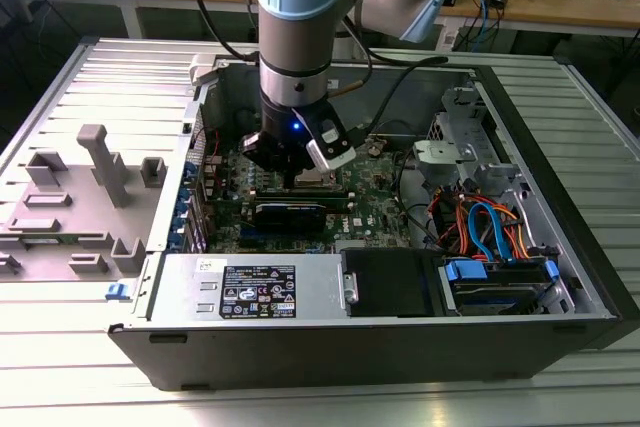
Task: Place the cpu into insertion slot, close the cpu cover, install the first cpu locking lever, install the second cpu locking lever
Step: 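Install the second cpu locking lever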
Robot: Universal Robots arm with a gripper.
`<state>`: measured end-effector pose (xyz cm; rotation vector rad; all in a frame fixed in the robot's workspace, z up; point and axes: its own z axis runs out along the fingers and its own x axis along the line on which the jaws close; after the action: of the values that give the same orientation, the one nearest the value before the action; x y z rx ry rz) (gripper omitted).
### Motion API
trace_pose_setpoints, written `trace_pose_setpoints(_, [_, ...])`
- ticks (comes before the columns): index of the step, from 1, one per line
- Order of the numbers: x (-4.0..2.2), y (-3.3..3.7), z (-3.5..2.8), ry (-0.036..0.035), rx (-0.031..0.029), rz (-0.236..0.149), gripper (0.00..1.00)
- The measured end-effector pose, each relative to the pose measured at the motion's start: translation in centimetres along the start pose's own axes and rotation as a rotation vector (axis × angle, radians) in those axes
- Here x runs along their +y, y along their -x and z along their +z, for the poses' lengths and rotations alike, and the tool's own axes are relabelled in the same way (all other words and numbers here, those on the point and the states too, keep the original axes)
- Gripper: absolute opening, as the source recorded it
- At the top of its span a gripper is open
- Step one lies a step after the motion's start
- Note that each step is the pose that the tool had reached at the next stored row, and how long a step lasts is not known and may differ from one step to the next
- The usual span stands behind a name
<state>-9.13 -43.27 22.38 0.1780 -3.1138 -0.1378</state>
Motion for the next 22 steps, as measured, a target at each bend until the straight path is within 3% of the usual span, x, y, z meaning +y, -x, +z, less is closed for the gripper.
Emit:
trace_pose_setpoints(4, [-0.52, -0.42, -0.04, 0.0112, -0.0014, 0.000, 0.11])
trace_pose_setpoints(13, [-0.96, -0.65, -0.06, 0.0311, -0.0035, -0.001, 0.11])
trace_pose_setpoints(15, [-0.97, -0.67, 0.01, 0.0437, -0.0050, -0.001, 0.11])
trace_pose_setpoints(17, [-1.06, -0.74, 0.23, 0.0656, -0.0075, -0.002, 0.11])
trace_pose_setpoints(20, [-1.11, -0.86, 0.36, 0.0742, -0.0084, -0.002, 0.11])
trace_pose_setpoints(21, [-1.25, -0.95, 0.57, 0.1066, -0.0121, -0.003, 0.11])
trace_pose_setpoints(22, [-1.30, -1.12, 1.29, 0.1259, -0.0143, -0.003, 0.11])
